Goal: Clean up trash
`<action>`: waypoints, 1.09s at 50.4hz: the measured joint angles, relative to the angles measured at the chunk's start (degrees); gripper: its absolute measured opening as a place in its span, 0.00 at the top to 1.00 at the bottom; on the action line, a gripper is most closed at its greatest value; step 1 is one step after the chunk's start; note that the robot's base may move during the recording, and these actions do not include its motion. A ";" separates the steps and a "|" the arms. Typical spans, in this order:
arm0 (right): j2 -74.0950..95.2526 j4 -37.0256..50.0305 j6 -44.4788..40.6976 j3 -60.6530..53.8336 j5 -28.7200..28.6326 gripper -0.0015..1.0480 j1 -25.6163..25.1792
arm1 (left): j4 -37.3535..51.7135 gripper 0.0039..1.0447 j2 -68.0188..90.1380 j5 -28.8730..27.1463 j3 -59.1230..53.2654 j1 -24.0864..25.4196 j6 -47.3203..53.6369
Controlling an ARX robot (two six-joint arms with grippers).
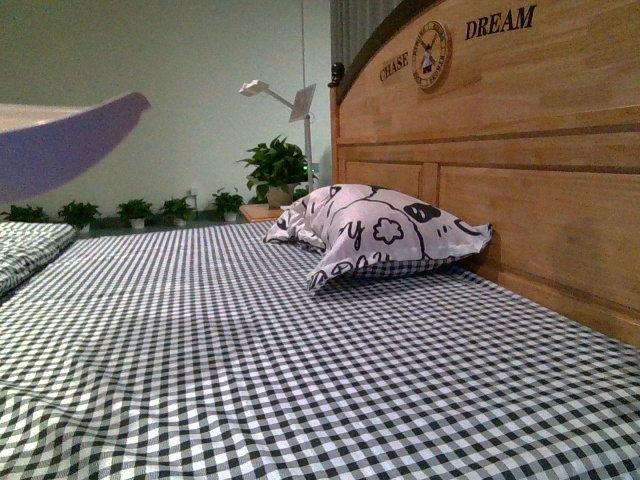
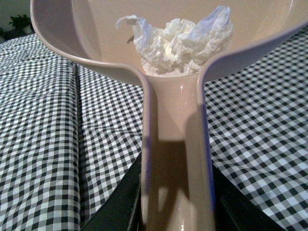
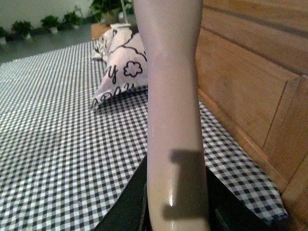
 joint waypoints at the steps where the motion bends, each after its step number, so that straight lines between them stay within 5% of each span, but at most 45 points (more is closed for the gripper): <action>1: -0.52 -0.02 0.07 -0.11 -0.26 0.81 -0.17 | -0.13 0.74 -1.16 -0.20 -0.46 0.13 -0.55; 15: -13.14 -2.49 1.97 -4.02 -5.66 0.81 -4.07 | -7.23 0.74 -15.19 1.97 -3.82 2.56 -3.52; 28: -22.53 -7.06 3.30 -7.19 -9.20 0.81 -4.74 | -14.64 0.74 -25.20 9.79 -5.62 7.76 -3.72; 55: -25.42 -9.75 2.99 -7.82 -9.33 0.81 -4.57 | -15.17 0.74 -26.25 11.69 -5.90 9.07 -3.74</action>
